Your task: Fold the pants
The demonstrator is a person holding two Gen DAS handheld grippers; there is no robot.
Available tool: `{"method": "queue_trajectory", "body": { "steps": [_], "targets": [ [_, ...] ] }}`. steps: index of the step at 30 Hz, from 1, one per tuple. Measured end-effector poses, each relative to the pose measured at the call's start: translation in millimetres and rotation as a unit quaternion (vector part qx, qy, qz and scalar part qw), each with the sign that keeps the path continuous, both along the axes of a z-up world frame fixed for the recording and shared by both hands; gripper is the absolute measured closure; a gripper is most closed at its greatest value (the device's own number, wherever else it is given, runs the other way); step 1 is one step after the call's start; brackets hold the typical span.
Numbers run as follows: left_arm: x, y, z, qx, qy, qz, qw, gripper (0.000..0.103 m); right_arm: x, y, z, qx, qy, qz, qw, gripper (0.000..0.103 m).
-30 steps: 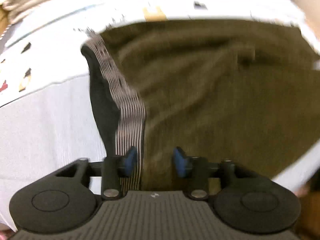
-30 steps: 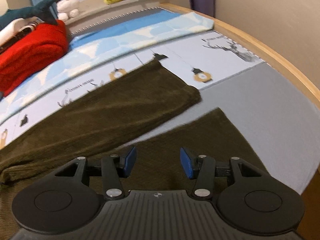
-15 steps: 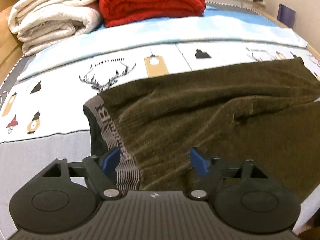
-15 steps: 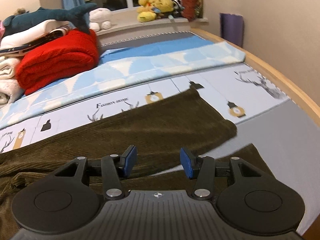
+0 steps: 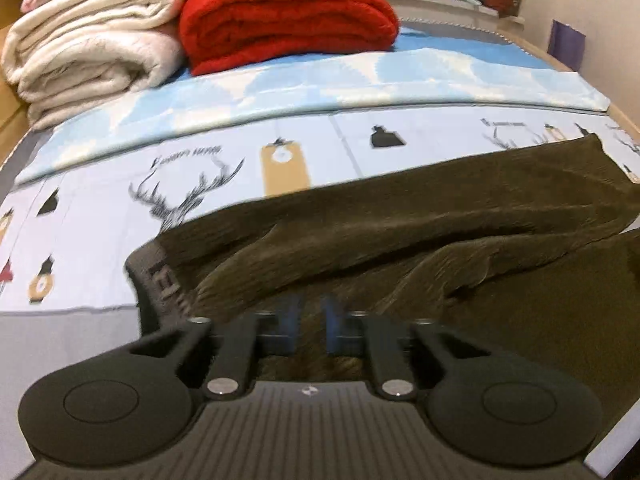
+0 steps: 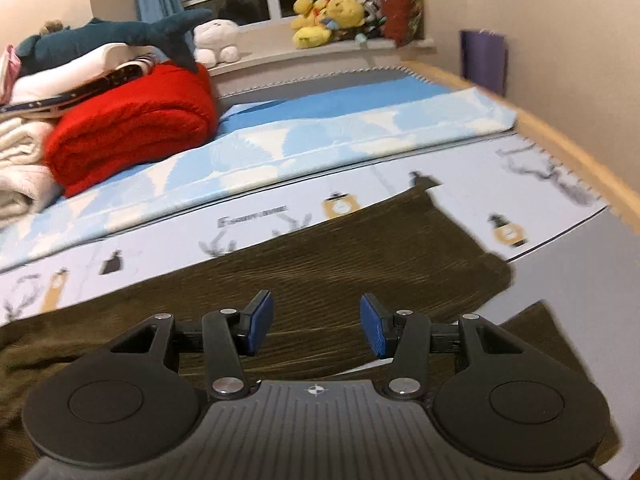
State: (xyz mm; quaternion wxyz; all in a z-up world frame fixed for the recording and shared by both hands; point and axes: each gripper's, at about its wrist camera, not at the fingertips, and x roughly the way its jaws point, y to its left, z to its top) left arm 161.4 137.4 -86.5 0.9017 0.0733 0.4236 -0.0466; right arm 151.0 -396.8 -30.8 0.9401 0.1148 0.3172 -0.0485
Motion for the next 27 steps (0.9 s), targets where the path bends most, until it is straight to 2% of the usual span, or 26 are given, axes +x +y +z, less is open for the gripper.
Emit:
{"method": "queue_trajectory", "body": {
  "steps": [2,3,5,9,12,15,17,18,19,20,24,27],
  "targets": [
    [8,-2,4,-0.003,-0.007,0.001,1.0000,0.096,0,10,6,-0.017,-0.017,0.012,1.000,0.056],
    [12,0,5,-0.010,-0.009,0.011,0.9999,0.096,0,14,9,-0.023,-0.026,0.018,0.999,0.063],
    [23,11,8,-0.034,-0.014,0.044,0.9983,0.096,0,18,15,-0.019,-0.040,0.025,0.999,0.070],
    [45,42,7,-0.068,-0.027,0.114,0.9908,0.094,1,22,22,0.014,-0.049,0.034,0.998,0.071],
    [62,60,-7,-0.059,-0.020,0.146,0.9874,0.092,1,29,27,0.025,-0.054,0.052,0.997,0.071],
    [79,72,-21,-0.040,-0.014,0.161,0.9861,0.074,1,36,30,0.007,-0.060,0.072,0.996,0.071],
    [90,78,-23,-0.029,-0.031,0.168,0.9849,0.047,3,39,29,-0.006,-0.057,0.076,0.995,0.071],
    [94,80,-23,-0.028,-0.038,0.170,0.9844,0.037,3,38,28,-0.009,-0.055,0.077,0.996,0.071],
    [100,80,-24,-0.024,-0.042,0.172,0.9840,0.017,4,37,27,-0.011,-0.051,0.077,0.996,0.071],
    [107,79,-28,-0.016,-0.041,0.173,0.9840,0.009,5,35,26,-0.012,-0.047,0.076,0.996,0.071],
    [129,64,-46,0.017,-0.029,0.120,0.9922,0.009,4,23,21,-0.018,-0.038,0.066,0.997,0.071],
    [142,57,-59,0.026,-0.018,0.084,0.9960,0.009,4,16,16,-0.023,-0.028,0.060,0.998,0.071]
  ]
}}
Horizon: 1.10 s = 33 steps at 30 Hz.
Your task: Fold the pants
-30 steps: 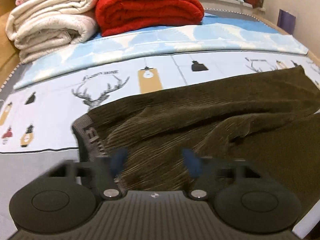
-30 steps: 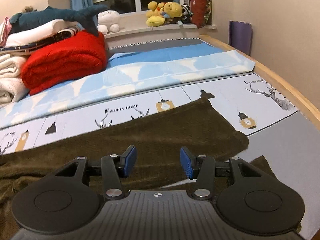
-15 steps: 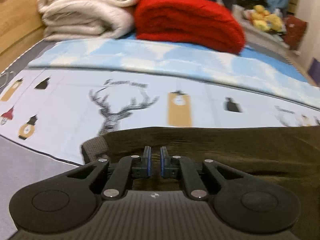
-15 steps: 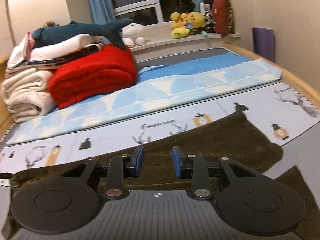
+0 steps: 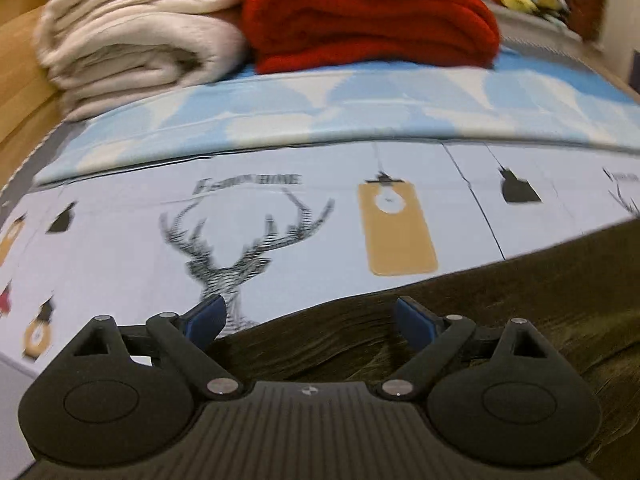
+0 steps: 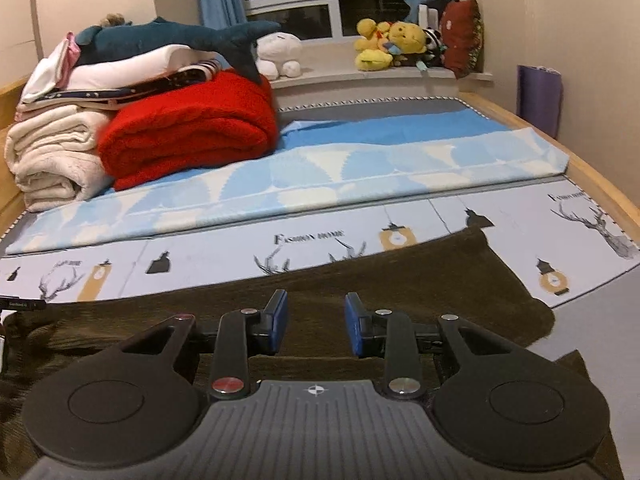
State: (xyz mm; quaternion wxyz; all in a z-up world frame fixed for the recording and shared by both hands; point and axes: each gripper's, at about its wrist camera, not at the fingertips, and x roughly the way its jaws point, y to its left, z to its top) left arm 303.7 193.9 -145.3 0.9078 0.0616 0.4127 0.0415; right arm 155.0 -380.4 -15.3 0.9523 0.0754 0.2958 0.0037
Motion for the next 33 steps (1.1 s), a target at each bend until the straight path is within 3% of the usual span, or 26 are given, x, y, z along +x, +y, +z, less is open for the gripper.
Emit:
{"method": "queue_trajectory", "body": {
  "steps": [3,4,5,6,7,8,9,13,17,20,23,26,28,30,31,33],
  "targets": [
    [10,-4,-14,0.000,0.024,-0.023,0.9994,0.009,-2,-4,-4,-0.013,0.005,-0.001,1.000,0.070],
    [12,-5,-19,-0.001,0.033,-0.030,0.9990,0.018,-2,-4,-6,-0.020,0.008,-0.002,1.000,0.070],
    [13,-7,-23,0.008,0.040,-0.037,0.9985,0.040,-2,-5,-7,-0.025,0.010,-0.002,1.000,0.070],
    [13,-11,-27,0.031,0.046,-0.042,0.9976,0.055,-2,-6,-9,-0.031,0.012,-0.002,0.999,0.070],
    [13,-14,-29,0.044,0.050,-0.048,0.9966,0.079,-1,-7,-10,-0.034,0.014,-0.002,0.999,0.070],
    [11,-16,-27,0.050,0.049,-0.056,0.9960,0.093,-1,-10,-11,-0.036,0.015,-0.004,0.999,0.070],
    [9,-18,-22,0.051,0.046,-0.062,0.9957,0.096,-1,-12,-12,-0.037,0.016,-0.007,0.999,0.071],
    [-10,-25,6,0.055,0.026,-0.069,0.9958,0.099,1,-21,-13,-0.024,0.023,-0.025,0.999,0.070],
    [-55,-49,48,0.069,0.007,-0.099,0.9927,0.100,-1,-25,-14,-0.001,0.032,-0.042,0.999,0.070],
    [-116,-70,86,0.077,-0.024,-0.143,0.9864,0.100,-6,-24,-15,0.014,0.038,-0.049,0.998,0.070],
    [-197,-80,113,0.062,-0.056,-0.182,0.9798,0.100,-14,-20,-13,0.020,0.038,-0.049,0.998,0.070],
    [-267,-77,108,0.029,-0.049,-0.203,0.9775,0.099,-22,-18,-11,0.024,0.035,-0.044,0.998,0.070],
    [-283,-73,89,0.016,0.009,-0.215,0.9764,0.089,-25,-18,-12,0.018,0.036,-0.043,0.998,0.070],
    [-287,-68,91,0.028,-0.011,-0.194,0.9806,0.085,-24,-22,-14,0.013,0.040,-0.045,0.998,0.070],
    [-287,-60,97,0.005,-0.028,-0.176,0.9841,0.078,-24,-24,-15,0.014,0.043,-0.049,0.998,0.070],
    [-280,-42,105,-0.062,-0.033,-0.131,0.9889,0.077,-22,-30,-18,0.023,0.052,-0.059,0.997,0.070]
  ]
}}
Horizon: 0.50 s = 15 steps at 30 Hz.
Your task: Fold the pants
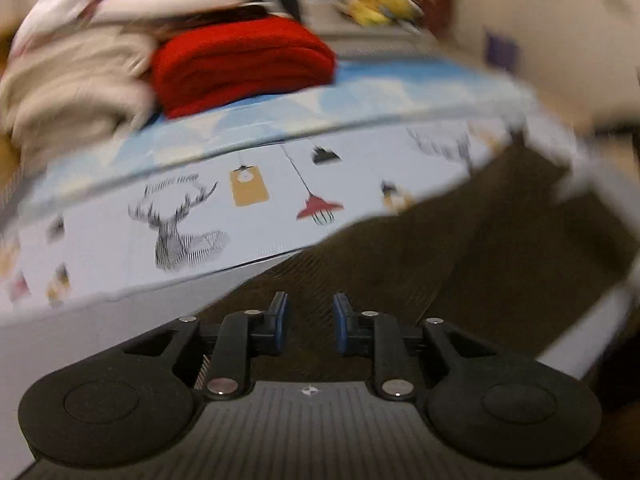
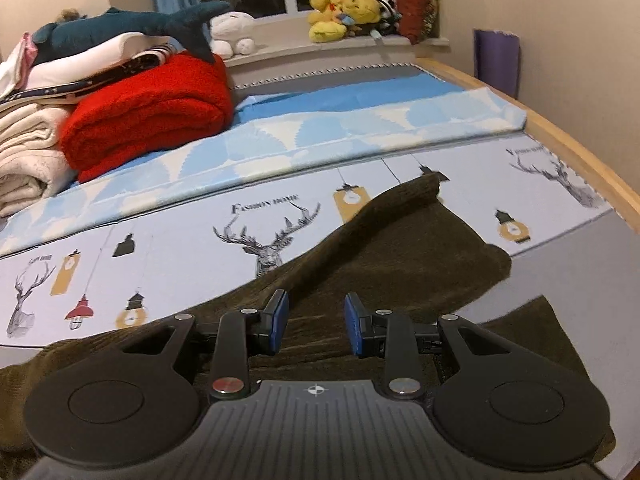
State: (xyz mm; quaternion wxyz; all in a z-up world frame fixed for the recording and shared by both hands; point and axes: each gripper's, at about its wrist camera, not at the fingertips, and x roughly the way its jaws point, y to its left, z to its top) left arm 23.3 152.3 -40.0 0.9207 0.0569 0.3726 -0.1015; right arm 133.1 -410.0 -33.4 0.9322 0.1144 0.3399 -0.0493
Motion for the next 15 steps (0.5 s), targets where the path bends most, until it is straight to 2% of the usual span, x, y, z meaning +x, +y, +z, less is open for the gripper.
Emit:
{"method": "queue_trajectory", "body": {
  "steps": [3,5,6,8,10,12,15],
  "targets": [
    [10,14,2,-0.049,0.022,0.073,0.9959,0.074,3,-4,-5,0.015,0.012,-0.012,1.000,0.070],
    [15,19,-2,-0.082,0.059,0.104,0.9894,0.067,4,-3,-8,0.020,0.015,-0.016,1.000,0.070],
    [18,23,-9,-0.109,0.090,0.116,0.9831,0.064,6,-2,-9,0.022,0.018,-0.017,0.999,0.070],
    [27,29,-32,-0.158,0.166,0.141,0.9631,0.042,10,-2,-11,0.028,0.020,-0.019,0.999,0.070],
    [35,36,-59,-0.189,0.236,0.170,0.9379,0.041,16,-4,-14,0.038,0.023,-0.022,0.999,0.070],
    [40,45,-81,-0.207,0.271,0.205,0.9174,0.041,24,-11,-16,0.050,0.021,-0.033,0.998,0.070],
    [45,54,-103,-0.211,0.282,0.256,0.9002,0.041,39,-23,-24,0.076,0.025,-0.056,0.995,0.070]
  ]
}}
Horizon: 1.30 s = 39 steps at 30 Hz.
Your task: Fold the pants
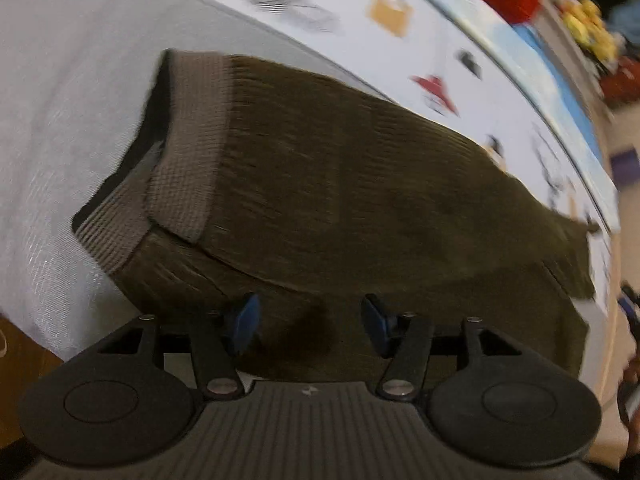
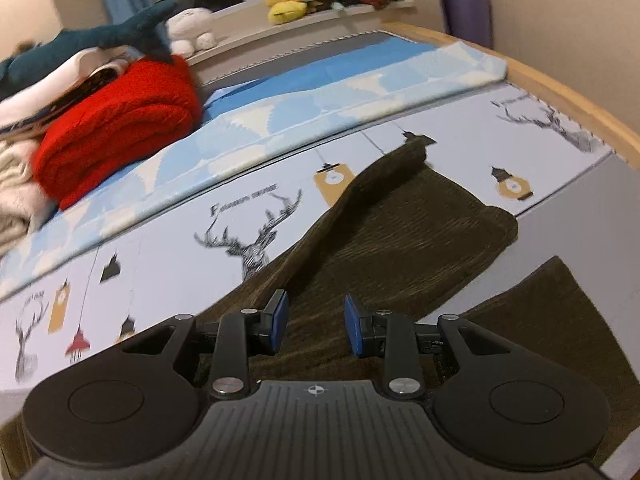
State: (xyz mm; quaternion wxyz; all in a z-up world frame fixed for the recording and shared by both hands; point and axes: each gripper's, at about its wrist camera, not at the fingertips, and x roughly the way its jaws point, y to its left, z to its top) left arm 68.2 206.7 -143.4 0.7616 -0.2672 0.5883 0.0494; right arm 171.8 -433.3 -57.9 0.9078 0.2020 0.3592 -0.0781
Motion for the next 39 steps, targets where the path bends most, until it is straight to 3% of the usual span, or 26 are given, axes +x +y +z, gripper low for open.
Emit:
{"method": "queue_trajectory", "body": {
  "steps": [4,7,10,13,22,24,25,26,27,28,29,32,39],
  "targets": [
    [4,21,-12,-0.014,0.016,0.071,0.9972,0.028,25,-13,-14,0.015,-0.002,-0.016,1.000,0.070],
    [7,29,-21,0.002,0.040,0.095,0.9947,0.026,43,-22,-25,0.020,-0.013,-0.023,0.999,0.070],
    [11,38,-24,0.009,0.043,0.121,0.9917,0.028,63,-35,-39,0.053,-0.019,-0.048,0.997,0.068],
    [14,44,-19,0.011,0.022,0.139,0.9899,0.028,84,-43,-54,0.084,-0.026,-0.072,0.994,0.059],
    [28,53,-19,0.018,0.032,0.165,0.9855,0.029,145,-40,-93,0.135,-0.005,-0.073,0.988,0.050],
    [27,54,-19,0.022,0.032,0.166,0.9854,0.034,153,-39,-98,0.132,0.000,-0.078,0.988,0.050],
    [26,53,-19,0.032,0.030,0.161,0.9859,0.043,157,-39,-100,0.127,0.002,-0.082,0.988,0.050],
    [28,53,-21,0.039,0.031,0.158,0.9862,0.051,159,-38,-101,0.118,0.003,-0.087,0.989,0.051],
    [28,53,-21,0.046,0.033,0.158,0.9857,0.060,161,-37,-102,0.111,0.002,-0.090,0.990,0.063],
    [27,54,-20,0.048,0.034,0.159,0.9855,0.062,162,-38,-102,0.108,0.002,-0.090,0.990,0.075],
    [26,56,-19,0.046,0.033,0.162,0.9852,0.066,162,-39,-100,0.106,0.003,-0.091,0.990,0.096],
    [21,57,-10,0.050,0.025,0.164,0.9849,0.075,151,-46,-83,0.106,-0.018,-0.096,0.989,0.099],
    [3,55,18,0.046,-0.021,0.166,0.9848,0.080,88,-59,-19,0.103,-0.072,-0.099,0.987,0.099]
  ]
}}
